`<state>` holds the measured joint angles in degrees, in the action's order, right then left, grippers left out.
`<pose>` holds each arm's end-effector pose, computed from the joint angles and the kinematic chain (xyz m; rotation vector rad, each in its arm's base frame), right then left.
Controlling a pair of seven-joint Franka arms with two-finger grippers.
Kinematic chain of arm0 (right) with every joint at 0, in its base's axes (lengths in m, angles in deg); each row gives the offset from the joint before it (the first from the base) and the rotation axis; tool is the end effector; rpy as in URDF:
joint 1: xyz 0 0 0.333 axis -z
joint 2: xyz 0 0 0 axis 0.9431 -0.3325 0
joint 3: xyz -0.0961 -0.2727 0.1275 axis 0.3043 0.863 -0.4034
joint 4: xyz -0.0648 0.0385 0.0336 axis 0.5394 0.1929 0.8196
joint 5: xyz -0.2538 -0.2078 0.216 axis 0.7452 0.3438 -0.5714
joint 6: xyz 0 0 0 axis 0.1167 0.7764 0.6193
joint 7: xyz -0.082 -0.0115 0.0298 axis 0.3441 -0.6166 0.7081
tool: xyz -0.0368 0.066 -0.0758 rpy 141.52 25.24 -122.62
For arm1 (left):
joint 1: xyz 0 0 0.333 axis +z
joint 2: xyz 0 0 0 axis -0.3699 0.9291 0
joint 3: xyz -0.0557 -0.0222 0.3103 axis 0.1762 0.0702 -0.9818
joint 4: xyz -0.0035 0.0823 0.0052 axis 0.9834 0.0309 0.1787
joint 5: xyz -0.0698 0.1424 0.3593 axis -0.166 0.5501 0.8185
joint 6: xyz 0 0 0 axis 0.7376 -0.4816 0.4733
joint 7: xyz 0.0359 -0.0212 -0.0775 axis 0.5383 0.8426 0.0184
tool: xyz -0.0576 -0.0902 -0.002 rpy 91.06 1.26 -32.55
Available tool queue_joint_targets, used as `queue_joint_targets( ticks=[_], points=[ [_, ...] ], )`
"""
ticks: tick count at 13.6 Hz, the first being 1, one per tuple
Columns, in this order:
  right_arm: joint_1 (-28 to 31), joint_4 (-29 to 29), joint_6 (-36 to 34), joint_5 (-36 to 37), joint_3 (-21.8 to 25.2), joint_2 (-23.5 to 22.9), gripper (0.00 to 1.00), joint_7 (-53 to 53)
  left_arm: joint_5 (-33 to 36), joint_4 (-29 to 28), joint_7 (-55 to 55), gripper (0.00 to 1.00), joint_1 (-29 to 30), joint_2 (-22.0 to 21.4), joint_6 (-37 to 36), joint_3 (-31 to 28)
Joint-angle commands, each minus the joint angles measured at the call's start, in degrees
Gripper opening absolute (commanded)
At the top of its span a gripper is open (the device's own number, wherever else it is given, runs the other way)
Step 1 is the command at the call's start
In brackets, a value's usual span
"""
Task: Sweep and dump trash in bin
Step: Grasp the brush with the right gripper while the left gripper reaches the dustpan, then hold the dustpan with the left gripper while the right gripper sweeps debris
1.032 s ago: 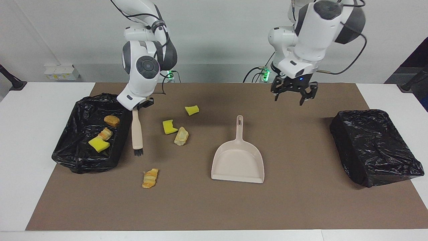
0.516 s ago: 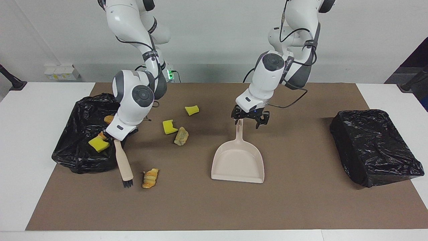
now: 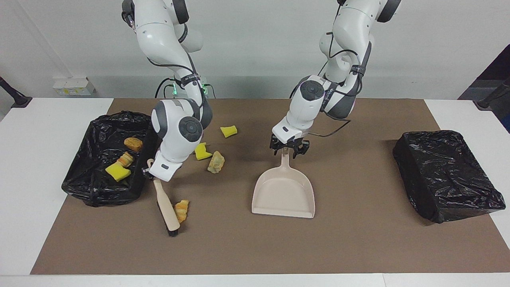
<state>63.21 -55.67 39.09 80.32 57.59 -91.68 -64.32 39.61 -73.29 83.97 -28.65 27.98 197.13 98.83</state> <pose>0.6398 0.0998 0.3342 2.4898 0.6788 -0.2353 0.5126 -0.3439 0.3583 2.9939 -0.3120 0.0205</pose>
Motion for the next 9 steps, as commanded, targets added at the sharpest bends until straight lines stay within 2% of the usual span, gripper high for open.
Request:
queue_joint_targets(
  ticks=[1,2,4,7,9],
  points=[
    [-0.54,-3.89,-0.14,-1.33,-0.57,2.88,0.00,6.88,1.33,-1.62,1.57,0.36,-0.27,-1.31,1.19,-0.45],
    [-0.89,-5.29,-0.06,-1.42,-0.66,3.67,0.00,9.78,1.33,-1.27,1.13,0.21,0.43,-1.40,0.32,-0.45],
    [-1.77,-7.23,-0.58,-3.77,-1.71,4.90,0.00,10.42,1.42,-1.01,-0.36,0.00,1.14,-2.27,-0.21,-0.63],
    [-6.15,-7.68,-6.11,-10.19,-1.81,6.22,0.00,6.32,1.42,-0.22,-8.50,0.00,1.75,-3.77,-4.08,-0.98],
    [-9.23,-8.03,-8.83,-14.67,-1.90,7.18,0.00,2.09,1.33,0.49,-20.86,0.00,5.08,-7.10,-7.40,-1.42]
  ],
)
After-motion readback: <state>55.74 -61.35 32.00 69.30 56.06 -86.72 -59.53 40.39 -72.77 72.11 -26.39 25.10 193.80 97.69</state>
